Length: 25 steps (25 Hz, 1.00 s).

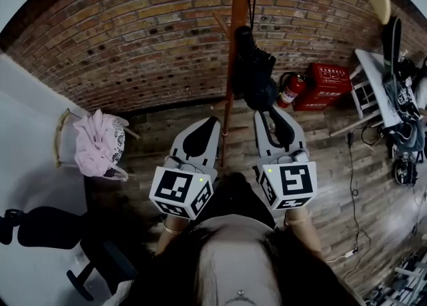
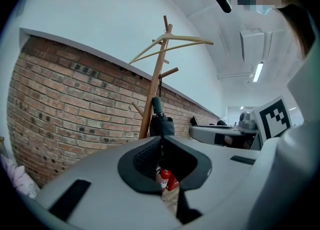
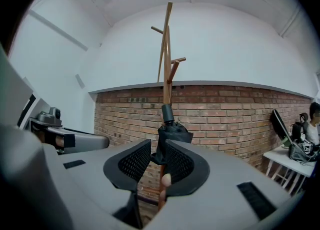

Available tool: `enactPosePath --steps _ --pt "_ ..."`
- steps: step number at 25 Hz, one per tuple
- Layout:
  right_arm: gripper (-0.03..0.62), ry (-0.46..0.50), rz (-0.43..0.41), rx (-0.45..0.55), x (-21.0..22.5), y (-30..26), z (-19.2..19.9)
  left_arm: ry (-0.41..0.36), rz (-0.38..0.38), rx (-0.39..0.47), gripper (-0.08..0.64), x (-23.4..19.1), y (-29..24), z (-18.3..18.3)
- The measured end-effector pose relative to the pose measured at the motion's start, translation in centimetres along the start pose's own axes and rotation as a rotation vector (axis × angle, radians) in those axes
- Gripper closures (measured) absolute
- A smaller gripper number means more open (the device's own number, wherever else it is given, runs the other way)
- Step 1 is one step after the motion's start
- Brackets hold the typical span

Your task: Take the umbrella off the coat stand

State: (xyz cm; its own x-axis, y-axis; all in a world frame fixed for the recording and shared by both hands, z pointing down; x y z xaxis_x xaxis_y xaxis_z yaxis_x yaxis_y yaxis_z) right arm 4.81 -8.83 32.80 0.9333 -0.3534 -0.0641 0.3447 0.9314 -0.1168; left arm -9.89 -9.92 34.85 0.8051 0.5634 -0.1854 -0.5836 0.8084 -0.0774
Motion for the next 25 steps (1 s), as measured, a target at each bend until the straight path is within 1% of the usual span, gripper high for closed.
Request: enactPosePath --steps 4,12,15,22,25 --pt "0.488 0.004 -0.009 0.001 0.8 -1.0 -0.2 -0.007 -0.017 0.005 0.552 -0.5 -0.7 -0.5" --pt "0.415 0.009 -0.045 -0.014 2.8 -3.6 0.0 -0.008 -0.051 0.012 0.551 -1.2 -2.8 -0.9" --pt "0.377 0.013 -0.058 -0.026 3.5 -4.5 0.3 -0.006 -0.062 0.015 0.552 -1.5 -3.6 -1.0" --pt "0.320 0.026 -0.082 -0.067 5.0 -6.3 1.0 0.006 -0.087 0.015 0.552 -1.9 -5.3 -1.3" --pt "0.306 0.027 -0.097 -0.087 5.5 -7.0 1.5 0.013 -0.097 0.014 0.552 -2.0 -5.8 -1.1"
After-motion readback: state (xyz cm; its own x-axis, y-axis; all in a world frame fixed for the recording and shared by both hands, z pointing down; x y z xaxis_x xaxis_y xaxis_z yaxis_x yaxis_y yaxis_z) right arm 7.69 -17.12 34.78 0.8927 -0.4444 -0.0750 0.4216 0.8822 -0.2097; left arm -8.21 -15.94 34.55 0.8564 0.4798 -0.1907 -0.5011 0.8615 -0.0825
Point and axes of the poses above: the fingertips, and each gripper's own axes: y backward along the fingers, x to its right, z out of its underside, the point moved 5 cm from there along y, backward along the fingers, and after that the axes turned 8 degrees about -z, right-handed, at the moved point
